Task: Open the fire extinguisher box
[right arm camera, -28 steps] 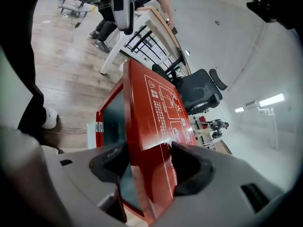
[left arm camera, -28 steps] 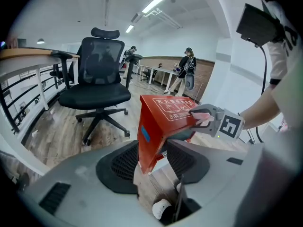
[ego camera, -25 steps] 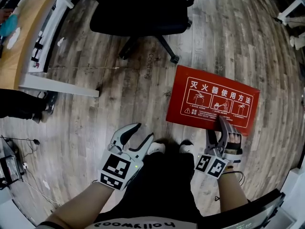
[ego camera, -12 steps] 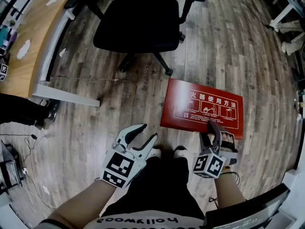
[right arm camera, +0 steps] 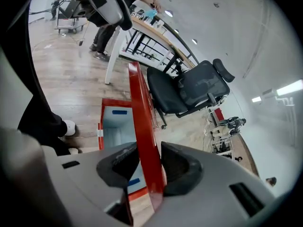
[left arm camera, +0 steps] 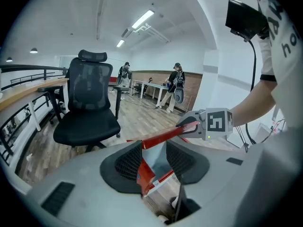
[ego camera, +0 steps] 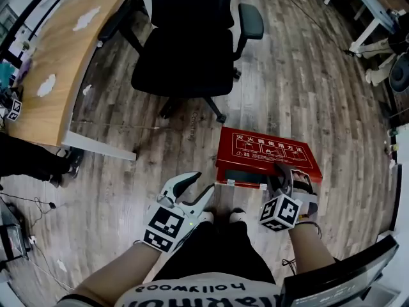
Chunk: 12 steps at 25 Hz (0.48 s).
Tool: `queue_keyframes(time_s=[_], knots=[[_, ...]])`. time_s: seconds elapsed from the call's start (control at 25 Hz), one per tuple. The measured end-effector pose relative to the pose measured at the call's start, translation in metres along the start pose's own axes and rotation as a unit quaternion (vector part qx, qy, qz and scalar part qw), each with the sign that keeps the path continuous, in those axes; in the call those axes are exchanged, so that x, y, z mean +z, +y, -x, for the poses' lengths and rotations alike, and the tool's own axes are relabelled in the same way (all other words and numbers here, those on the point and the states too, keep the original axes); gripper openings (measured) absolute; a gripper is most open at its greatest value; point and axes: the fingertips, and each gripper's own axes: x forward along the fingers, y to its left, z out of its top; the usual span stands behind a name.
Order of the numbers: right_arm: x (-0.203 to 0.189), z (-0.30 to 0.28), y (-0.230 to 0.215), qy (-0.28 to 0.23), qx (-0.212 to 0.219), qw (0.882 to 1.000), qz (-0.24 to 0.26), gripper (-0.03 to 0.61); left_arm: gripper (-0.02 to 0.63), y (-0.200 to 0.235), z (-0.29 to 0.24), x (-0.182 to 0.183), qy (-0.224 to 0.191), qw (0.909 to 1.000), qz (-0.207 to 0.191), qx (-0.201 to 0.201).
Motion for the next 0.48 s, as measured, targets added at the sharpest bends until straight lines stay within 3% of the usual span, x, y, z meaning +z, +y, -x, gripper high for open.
queue_keyframes(time_s=[0.48], knots=[[0.003,-0.001,-0.024,0.015,0.056,0.998,-0.002,0.140,0.161,0.014,0.017,0.030,-0.002,1.0000,-0.002,0.001]])
